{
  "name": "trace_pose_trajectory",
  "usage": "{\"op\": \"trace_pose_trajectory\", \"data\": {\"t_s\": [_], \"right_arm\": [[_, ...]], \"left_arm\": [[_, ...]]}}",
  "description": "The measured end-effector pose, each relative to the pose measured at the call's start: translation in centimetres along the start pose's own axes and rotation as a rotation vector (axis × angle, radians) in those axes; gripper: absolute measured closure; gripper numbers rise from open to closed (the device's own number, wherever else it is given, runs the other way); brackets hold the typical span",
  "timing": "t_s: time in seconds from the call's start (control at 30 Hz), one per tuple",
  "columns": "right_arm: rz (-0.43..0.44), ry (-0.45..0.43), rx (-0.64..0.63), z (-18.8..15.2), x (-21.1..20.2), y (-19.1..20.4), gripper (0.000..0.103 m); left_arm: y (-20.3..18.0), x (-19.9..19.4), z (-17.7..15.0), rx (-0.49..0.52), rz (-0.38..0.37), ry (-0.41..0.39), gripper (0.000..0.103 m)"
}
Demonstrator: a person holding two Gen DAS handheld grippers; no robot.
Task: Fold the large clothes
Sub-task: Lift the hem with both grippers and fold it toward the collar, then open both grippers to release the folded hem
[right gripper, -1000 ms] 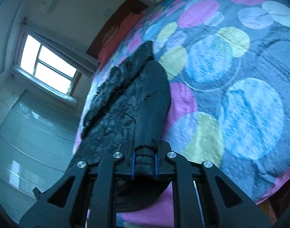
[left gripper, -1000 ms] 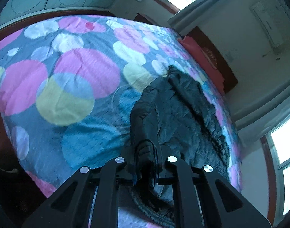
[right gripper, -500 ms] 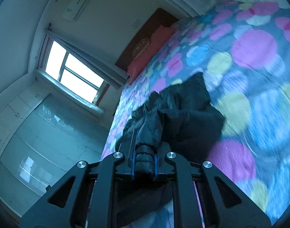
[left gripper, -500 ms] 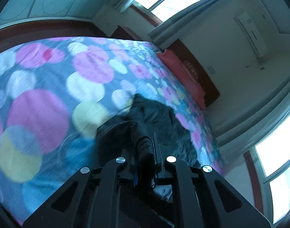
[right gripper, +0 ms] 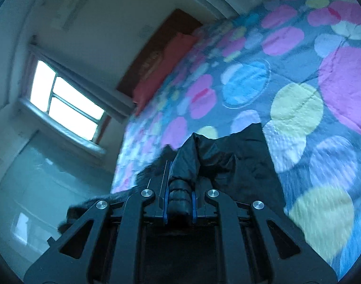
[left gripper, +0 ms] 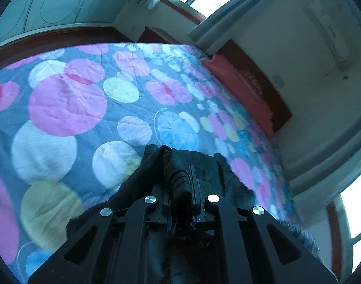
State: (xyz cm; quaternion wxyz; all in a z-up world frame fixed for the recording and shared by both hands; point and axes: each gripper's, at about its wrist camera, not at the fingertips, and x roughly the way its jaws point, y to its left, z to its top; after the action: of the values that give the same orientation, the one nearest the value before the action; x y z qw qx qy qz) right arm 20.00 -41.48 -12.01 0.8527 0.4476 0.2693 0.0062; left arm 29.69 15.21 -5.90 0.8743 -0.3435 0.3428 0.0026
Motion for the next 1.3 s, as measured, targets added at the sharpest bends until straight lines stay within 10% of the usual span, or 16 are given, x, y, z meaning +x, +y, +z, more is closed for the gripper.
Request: {"op": "trace_pose_trajectory", "data": {"t_s": [0.4, 0.53, 0.83, 1.3], "right_arm": [[-0.150, 0.083, -0.024, -0.3, 8.6, -3.5, 0.090], [-0.127, 0.089, -0.039, -0.1, 8.0, -3.1, 0.081], [-0.077, 0.052, -0.069, 0.2, 3.7, -1.8, 0.049], [-0.170, 0.070, -0.158, 1.1, 3.3, -3.1, 0.047]], "left_arm": [[2.3, 9.6, -0.8, 0.035, 0.126, 0.086, 0.092], [1.7, 9.0, -0.5, 0.057, 0.107, 0.081, 0.086], [0.5, 4.2, 0.4, 0.080, -0.056, 0.042, 0.036], [5.2, 3.5, -0.3, 0.137, 0.009, 0.087, 0.034]]}}
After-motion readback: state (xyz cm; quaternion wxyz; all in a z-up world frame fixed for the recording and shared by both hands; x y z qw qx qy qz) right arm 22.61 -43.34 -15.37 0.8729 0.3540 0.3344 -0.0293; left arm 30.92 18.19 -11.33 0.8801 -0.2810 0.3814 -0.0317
